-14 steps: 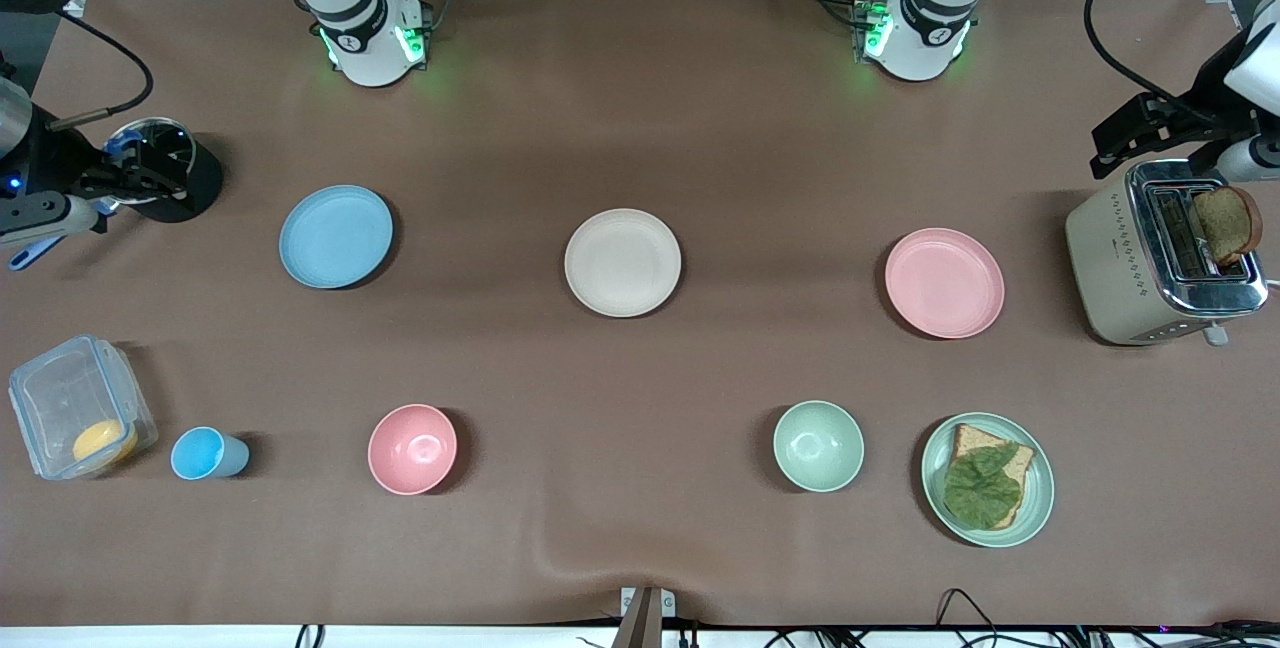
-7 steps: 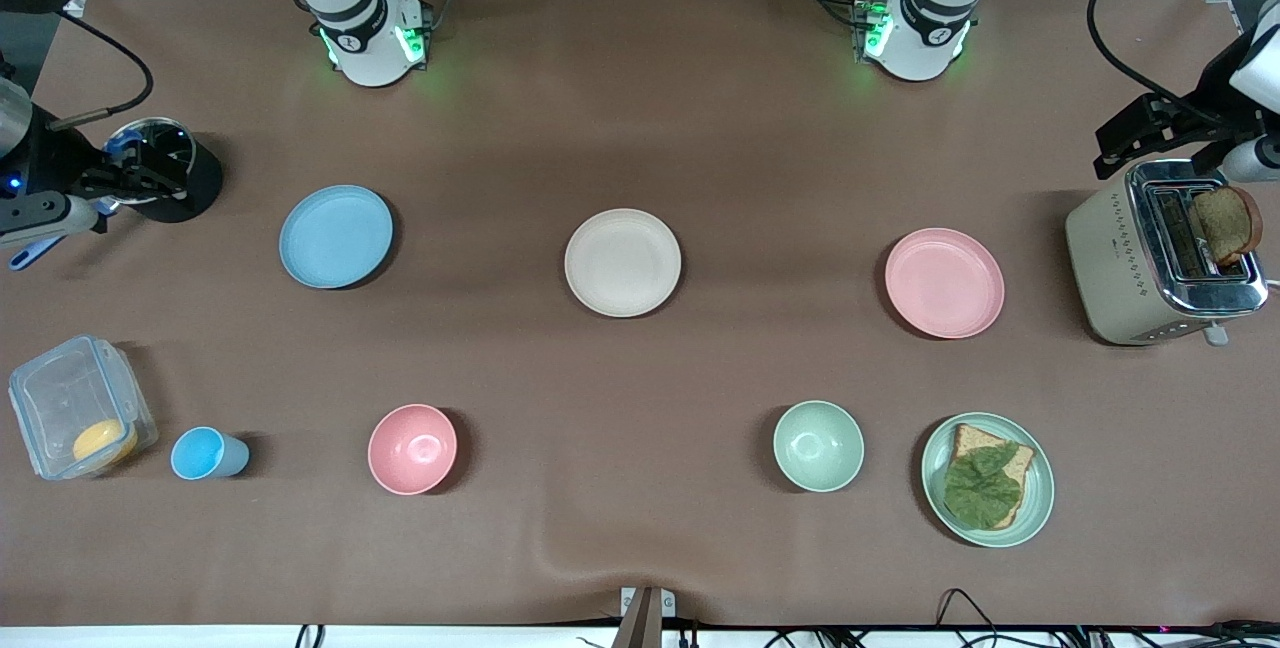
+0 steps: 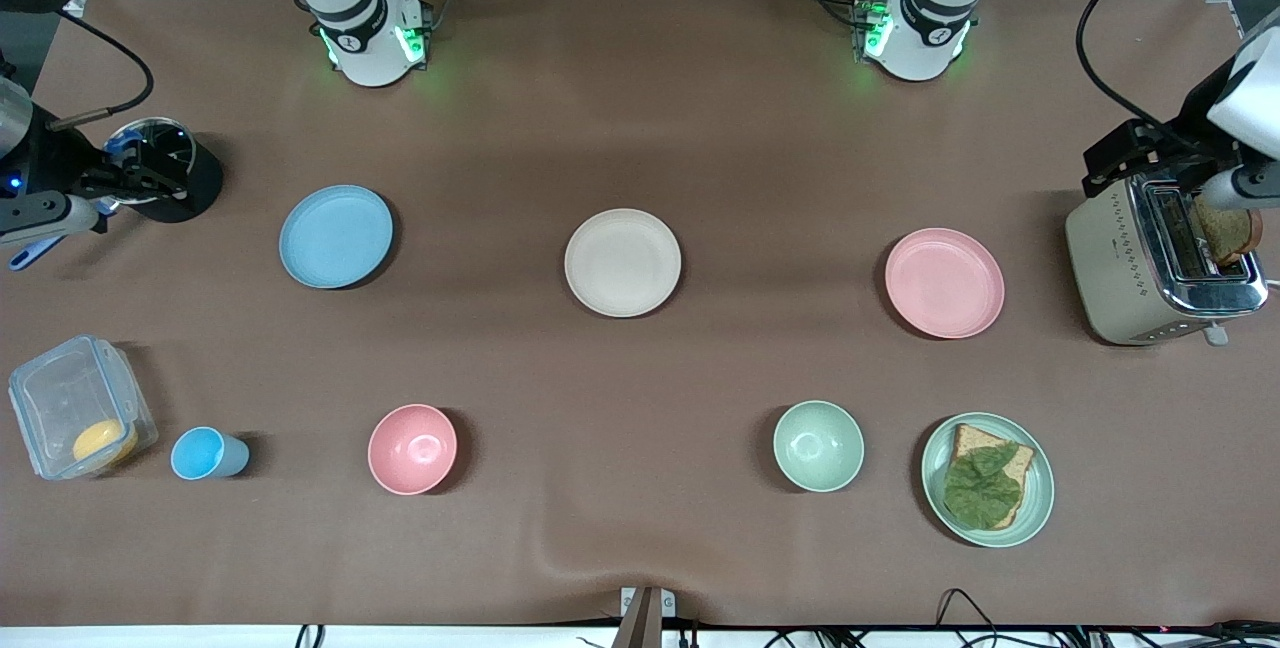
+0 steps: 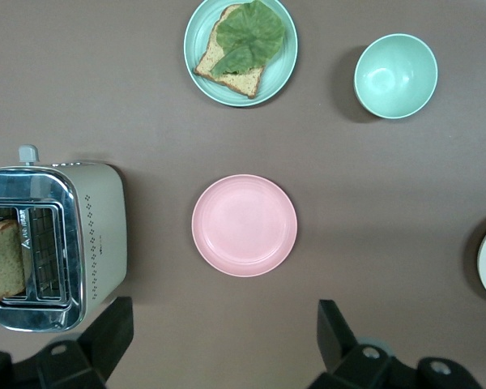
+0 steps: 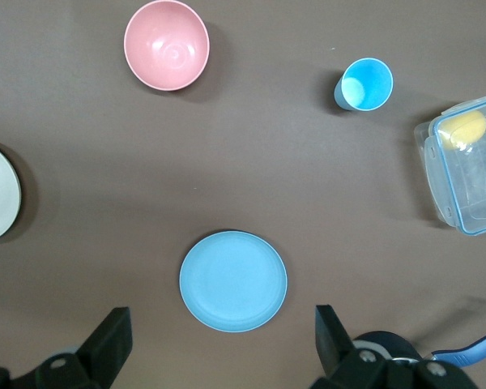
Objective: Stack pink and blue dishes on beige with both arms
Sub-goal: 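Move the left gripper from the toaster toward the pink plate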
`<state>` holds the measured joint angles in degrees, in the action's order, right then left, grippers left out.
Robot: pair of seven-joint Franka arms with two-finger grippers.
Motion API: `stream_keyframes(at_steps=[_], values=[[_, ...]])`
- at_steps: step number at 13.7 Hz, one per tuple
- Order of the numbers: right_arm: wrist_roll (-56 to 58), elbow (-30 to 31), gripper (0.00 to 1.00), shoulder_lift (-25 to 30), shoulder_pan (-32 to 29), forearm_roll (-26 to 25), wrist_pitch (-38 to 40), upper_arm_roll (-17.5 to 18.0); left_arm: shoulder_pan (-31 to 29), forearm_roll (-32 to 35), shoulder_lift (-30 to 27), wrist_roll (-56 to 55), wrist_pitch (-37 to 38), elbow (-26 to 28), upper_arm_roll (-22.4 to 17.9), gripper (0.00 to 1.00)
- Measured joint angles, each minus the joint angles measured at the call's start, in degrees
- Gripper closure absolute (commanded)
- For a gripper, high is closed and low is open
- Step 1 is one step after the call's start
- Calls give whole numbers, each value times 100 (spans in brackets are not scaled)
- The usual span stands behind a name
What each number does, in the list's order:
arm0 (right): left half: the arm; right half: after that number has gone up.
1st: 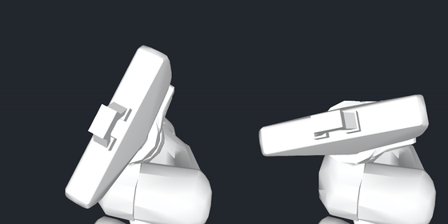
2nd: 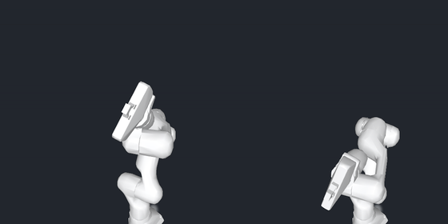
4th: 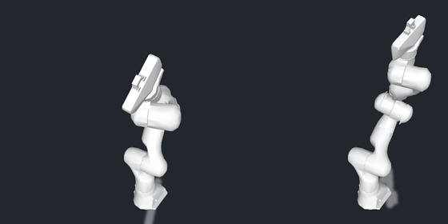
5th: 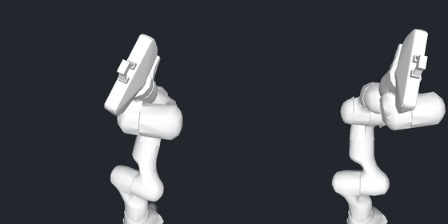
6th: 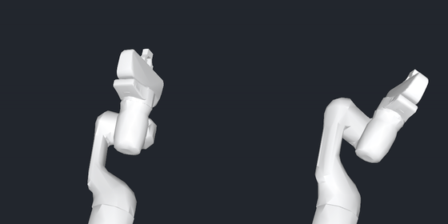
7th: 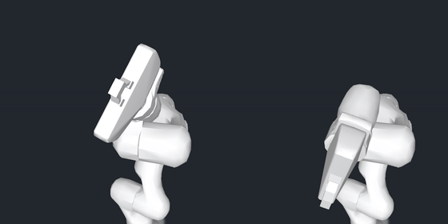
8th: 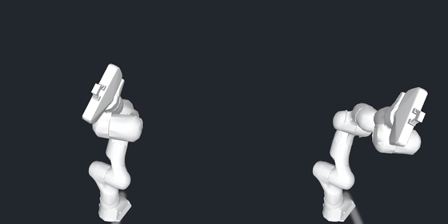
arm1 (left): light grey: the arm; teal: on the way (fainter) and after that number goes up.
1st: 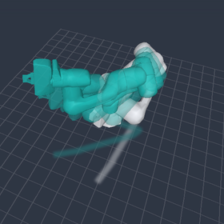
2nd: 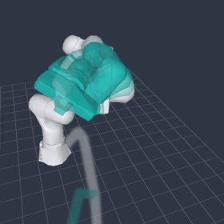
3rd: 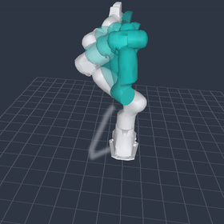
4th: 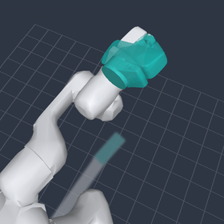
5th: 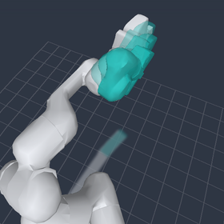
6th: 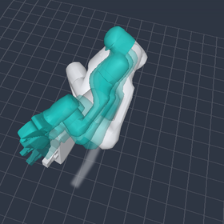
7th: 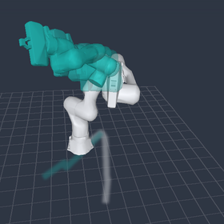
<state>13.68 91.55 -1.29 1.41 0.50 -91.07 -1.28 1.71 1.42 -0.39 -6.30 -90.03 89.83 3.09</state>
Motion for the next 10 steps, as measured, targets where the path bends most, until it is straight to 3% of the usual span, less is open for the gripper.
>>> stream_keyframes(at_steps=[7,10], values=[[0,-2,0,0,0,0,12,0,-1,0,10,0,-271,332,0,0],[0,-2,0,0,0,0,17,0,-6,0,36,0,-757,812,-2,0]])
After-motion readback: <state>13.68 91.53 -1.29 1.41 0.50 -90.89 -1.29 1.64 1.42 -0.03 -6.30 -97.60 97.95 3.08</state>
